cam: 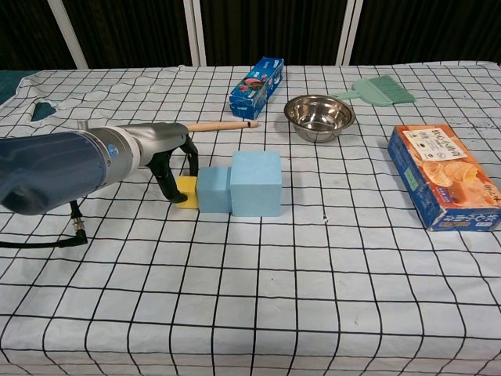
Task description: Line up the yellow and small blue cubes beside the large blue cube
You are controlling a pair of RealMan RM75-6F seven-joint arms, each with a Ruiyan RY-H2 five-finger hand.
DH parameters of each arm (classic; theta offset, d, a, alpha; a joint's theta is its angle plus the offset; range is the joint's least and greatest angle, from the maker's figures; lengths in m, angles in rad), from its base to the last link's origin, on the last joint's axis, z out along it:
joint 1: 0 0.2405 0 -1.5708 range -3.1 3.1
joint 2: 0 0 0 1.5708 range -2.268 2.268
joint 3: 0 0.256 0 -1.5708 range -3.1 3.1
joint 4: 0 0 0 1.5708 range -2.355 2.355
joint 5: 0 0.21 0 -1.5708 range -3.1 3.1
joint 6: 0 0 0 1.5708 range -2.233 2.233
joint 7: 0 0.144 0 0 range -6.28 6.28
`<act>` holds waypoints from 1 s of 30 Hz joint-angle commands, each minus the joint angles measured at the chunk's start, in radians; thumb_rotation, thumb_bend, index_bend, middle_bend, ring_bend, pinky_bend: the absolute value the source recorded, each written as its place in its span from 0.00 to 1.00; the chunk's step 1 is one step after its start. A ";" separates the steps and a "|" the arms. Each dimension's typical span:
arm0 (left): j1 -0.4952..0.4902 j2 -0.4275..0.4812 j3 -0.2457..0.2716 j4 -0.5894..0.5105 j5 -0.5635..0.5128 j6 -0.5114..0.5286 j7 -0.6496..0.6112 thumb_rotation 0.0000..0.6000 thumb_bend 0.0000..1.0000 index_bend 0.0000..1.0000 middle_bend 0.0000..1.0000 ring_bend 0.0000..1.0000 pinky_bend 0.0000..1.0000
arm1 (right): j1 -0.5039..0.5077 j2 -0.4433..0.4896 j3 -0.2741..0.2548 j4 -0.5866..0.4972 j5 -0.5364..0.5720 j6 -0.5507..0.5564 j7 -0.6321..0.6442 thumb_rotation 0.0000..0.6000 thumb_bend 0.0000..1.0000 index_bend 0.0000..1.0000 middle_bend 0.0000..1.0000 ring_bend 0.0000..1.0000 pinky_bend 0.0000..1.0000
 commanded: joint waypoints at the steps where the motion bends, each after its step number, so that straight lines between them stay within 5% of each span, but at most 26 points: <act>1: 0.000 -0.002 0.000 0.002 0.001 -0.002 0.001 1.00 0.26 0.43 0.09 0.00 0.00 | 0.000 0.000 -0.001 -0.001 0.000 0.000 -0.001 1.00 0.19 0.10 0.02 0.17 0.12; 14: 0.013 0.026 0.001 -0.029 0.016 0.012 0.000 1.00 0.17 0.27 0.08 0.00 0.00 | -0.002 0.003 0.001 -0.003 0.000 0.004 0.003 1.00 0.19 0.10 0.02 0.17 0.12; 23: 0.105 0.153 0.088 -0.153 0.107 0.068 -0.043 1.00 0.19 0.27 0.08 0.00 0.00 | -0.003 0.002 0.002 -0.003 0.003 0.006 -0.003 1.00 0.19 0.10 0.02 0.17 0.12; 30: 0.172 0.219 0.149 -0.177 0.184 -0.008 -0.137 1.00 0.20 0.26 0.08 0.00 0.00 | 0.000 -0.006 -0.001 -0.007 0.002 0.009 -0.030 1.00 0.19 0.10 0.02 0.17 0.12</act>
